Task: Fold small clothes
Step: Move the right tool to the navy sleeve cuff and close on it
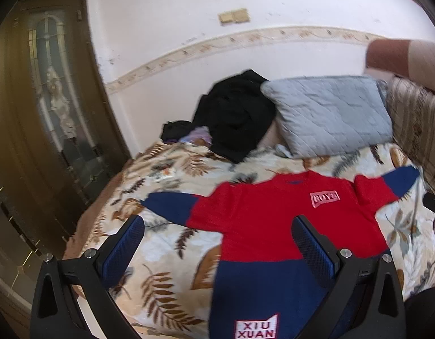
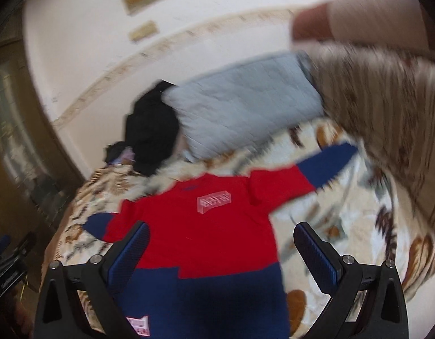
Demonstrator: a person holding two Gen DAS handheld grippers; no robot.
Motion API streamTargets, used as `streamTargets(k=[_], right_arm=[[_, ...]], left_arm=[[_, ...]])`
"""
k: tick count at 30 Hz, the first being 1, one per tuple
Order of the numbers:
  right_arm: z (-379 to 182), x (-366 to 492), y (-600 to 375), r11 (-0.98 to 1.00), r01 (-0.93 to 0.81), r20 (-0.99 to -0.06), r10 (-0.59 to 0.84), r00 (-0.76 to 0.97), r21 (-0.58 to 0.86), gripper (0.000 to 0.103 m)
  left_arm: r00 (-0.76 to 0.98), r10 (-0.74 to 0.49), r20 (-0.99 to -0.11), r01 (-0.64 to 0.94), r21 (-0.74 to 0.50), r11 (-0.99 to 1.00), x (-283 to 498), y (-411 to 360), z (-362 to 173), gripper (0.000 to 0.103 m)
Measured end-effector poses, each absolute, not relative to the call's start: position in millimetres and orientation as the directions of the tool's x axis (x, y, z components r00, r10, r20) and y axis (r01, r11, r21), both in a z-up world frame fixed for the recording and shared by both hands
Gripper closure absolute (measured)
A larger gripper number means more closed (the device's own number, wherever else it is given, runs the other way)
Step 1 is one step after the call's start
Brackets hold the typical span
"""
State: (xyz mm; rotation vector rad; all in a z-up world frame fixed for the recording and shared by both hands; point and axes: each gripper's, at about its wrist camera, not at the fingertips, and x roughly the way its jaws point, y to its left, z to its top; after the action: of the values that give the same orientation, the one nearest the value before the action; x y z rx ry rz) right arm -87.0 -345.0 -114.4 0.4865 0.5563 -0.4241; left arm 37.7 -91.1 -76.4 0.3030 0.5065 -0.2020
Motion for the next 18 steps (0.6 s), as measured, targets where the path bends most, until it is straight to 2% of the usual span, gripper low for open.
streamTargets(k=[4,8,18], right_arm=[[-148,-90,-389,0.724,0.593,-0.647,-0.268,0.713,0.354,0.0],[-160,-96,-413,0.688,0.641,-0.667,-0.304,0.68,0.34,0.0],[-171,-85,-516,0.606,0.663,-0.656,-0.288,0.698,0.439,0.0]], left_arm=[[0.839,-0.151,-0.523,0.312,0.235,0.92,37,-109,-85,0.0],[0.836,-0.199,-0.512,0.359,0.235,0.903,33,-123,-89,0.0],[0.815,-0.228,-0.532,0.38,0.195,0.904,84,-166,-134,0.0]])
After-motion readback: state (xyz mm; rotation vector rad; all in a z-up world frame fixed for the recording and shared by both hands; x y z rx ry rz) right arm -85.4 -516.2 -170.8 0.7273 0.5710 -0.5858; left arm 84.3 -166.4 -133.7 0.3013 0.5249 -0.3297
